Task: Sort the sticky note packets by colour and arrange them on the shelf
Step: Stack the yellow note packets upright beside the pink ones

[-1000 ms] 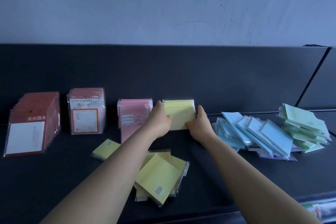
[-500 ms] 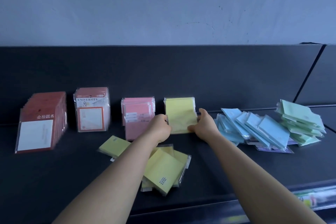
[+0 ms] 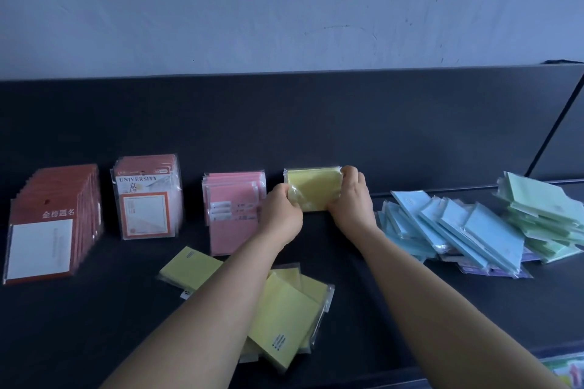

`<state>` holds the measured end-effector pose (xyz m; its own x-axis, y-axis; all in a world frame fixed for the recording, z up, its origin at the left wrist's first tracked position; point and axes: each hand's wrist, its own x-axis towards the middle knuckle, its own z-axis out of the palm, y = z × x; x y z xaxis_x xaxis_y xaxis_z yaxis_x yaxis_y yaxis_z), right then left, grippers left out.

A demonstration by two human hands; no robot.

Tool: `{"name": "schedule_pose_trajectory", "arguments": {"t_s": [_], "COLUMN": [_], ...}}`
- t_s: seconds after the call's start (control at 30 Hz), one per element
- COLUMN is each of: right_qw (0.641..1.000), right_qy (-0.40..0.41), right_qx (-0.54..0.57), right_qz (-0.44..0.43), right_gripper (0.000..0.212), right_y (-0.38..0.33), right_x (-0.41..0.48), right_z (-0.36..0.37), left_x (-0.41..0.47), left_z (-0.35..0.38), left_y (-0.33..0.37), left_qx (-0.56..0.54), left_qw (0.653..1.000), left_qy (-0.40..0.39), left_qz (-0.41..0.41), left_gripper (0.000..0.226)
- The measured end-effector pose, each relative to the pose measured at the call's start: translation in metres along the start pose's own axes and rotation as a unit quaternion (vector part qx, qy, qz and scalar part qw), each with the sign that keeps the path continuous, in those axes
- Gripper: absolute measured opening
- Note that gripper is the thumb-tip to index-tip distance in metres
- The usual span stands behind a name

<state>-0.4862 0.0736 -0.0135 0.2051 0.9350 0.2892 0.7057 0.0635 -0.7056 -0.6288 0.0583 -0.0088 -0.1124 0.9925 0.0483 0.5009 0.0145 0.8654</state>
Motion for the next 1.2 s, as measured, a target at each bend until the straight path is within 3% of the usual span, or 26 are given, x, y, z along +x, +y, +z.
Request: {"name": "schedule_pose_trajectory", "arguments": {"t_s": [0.27,0.67,0.77,0.87,1.1,1.2], "right_qw": [0.998,0.997,0.996,0.993,0.973,0.961], "right_qy": [-0.037,-0.069,-0.078,-0.114,-0.23,-0.274], "right_qx": [0.033,-0.018,-0.026,-0.029,0.026,0.035], "right_qz": [0.029,0.027,0.021,0.006,-0.018,-0.005], "right_gripper": [0.064,0.073,0.073,0.078,0.054,0.047], "right_y": [0.005,-0.001,-0.008,-0.013,-0.019,-0.021], "right_x": [-0.007,-0.024,-0.032,-0.048,-0.099,-0.117], "right_z": [-0.004,-0.014,-0.024,-0.035,-0.052,-0.05], "left_x": [-0.008,-0.018,-0.03,-0.055,-0.119,-0.132], "left_z": [0.0,-0.008,-0.027,-0.06,-0.106,-0.102], "left_y": [-0.002,0.007,0.012,0.012,-0.005,-0.015], "left_qx": [0.02,0.083,0.071,0.127,0.297,0.276], "left_qw": [0.999,0.996,0.993,0.977,0.934,0.94], "left_qy": [-0.007,-0.018,-0.059,-0.138,-0.196,-0.199], "left_qz": [0.025,0.036,0.07,0.099,0.034,0.018], "left_gripper": [0.045,0.055,0.06,0.063,0.076,0.074]}}
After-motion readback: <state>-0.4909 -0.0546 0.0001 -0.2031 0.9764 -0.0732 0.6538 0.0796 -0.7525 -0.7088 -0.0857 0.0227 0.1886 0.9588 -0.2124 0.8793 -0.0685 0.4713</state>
